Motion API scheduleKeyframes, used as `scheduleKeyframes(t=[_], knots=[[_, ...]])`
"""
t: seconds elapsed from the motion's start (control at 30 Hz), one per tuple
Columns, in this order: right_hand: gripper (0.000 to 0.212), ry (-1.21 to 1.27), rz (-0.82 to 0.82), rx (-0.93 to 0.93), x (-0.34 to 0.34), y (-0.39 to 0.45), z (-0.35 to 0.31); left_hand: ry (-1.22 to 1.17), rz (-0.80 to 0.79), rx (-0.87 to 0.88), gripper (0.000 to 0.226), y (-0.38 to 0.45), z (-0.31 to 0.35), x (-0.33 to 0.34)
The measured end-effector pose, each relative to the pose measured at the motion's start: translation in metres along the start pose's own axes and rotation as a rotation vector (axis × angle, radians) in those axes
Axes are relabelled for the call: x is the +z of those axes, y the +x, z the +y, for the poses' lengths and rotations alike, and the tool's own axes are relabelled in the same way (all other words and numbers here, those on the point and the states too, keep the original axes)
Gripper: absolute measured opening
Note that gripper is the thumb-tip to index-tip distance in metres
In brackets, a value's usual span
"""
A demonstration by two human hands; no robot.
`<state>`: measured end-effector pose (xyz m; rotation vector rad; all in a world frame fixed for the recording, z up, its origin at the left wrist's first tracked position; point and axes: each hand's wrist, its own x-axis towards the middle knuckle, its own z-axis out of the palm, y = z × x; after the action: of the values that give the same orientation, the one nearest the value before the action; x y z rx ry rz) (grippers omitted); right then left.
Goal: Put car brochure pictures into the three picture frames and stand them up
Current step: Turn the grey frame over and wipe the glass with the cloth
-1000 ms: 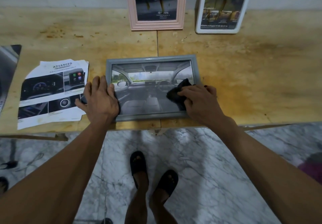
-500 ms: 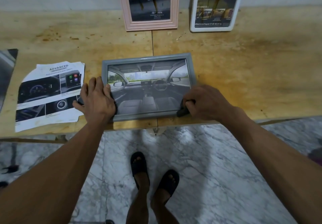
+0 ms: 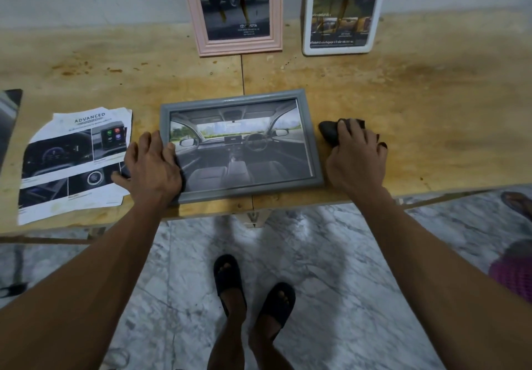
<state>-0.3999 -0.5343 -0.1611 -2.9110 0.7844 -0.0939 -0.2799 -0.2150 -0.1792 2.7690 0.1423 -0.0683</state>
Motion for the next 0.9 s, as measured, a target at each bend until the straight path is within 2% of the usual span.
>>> scheduleKeyframes(t=[0.1, 0.17, 0.23, 0.3, 0.33, 0.4, 0.47, 0.53, 0.63, 0.7, 0.8, 0.9], knots=[[0.071, -0.042, -0.095, 0.028, 0.008, -0.009, -0.003, 0.004, -0.002, 0.007, 0.047, 0.0, 0.0, -0.001], [0.068, -0.016, -0.112, 0.058, 0.005, -0.007, -0.007, 0.002, -0.004, 0.014, 0.046, -0.001, 0.0, -0.002], [0.056, -0.005, 0.007, 0.097, -0.003, -0.006, -0.015, 0.0, -0.013, 0.012, 0.042, -0.001, 0.001, -0.004], [0.041, 0.022, 0.179, 0.06, -0.011, -0.007, -0.026, 0.002, -0.036, 0.016, 0.039, 0.001, 0.002, -0.007], [0.034, 0.081, 0.193, 0.027, -0.014, -0.007, -0.034, 0.003, -0.049, 0.02, 0.037, 0.003, 0.002, -0.009], [0.026, 0.244, 0.072, 0.02, -0.014, -0.007, -0.046, -0.001, -0.059, 0.033, 0.036, 0.005, 0.003, -0.012], [0.027, 0.365, -0.075, 0.112, -0.01, -0.006, -0.055, 0.013, 0.0, 0.024, 0.035, 0.002, 0.005, -0.014], [0.029, 0.431, -0.131, 0.217, -0.009, -0.005, -0.061, 0.049, 0.057, -0.042, 0.037, -0.004, 0.008, -0.015], [0.033, 0.475, -0.214, 0.36, -0.005, 0.004, -0.066, 0.028, 0.044, -0.128, 0.038, -0.008, 0.013, -0.012], [0.034, 0.533, -0.248, 0.422, -0.003, 0.012, -0.069, -0.051, 0.038, -0.201, 0.035, -0.004, 0.019, -0.013], [0.032, 0.59, -0.255, 0.421, -0.001, 0.02, -0.072, -0.189, -0.013, -0.314, 0.04, 0.008, 0.018, -0.012], [0.035, 0.736, -0.188, 0.478, -0.003, 0.02, -0.075, -0.384, -0.012, -0.376, 0.05, 0.017, 0.015, -0.016]])
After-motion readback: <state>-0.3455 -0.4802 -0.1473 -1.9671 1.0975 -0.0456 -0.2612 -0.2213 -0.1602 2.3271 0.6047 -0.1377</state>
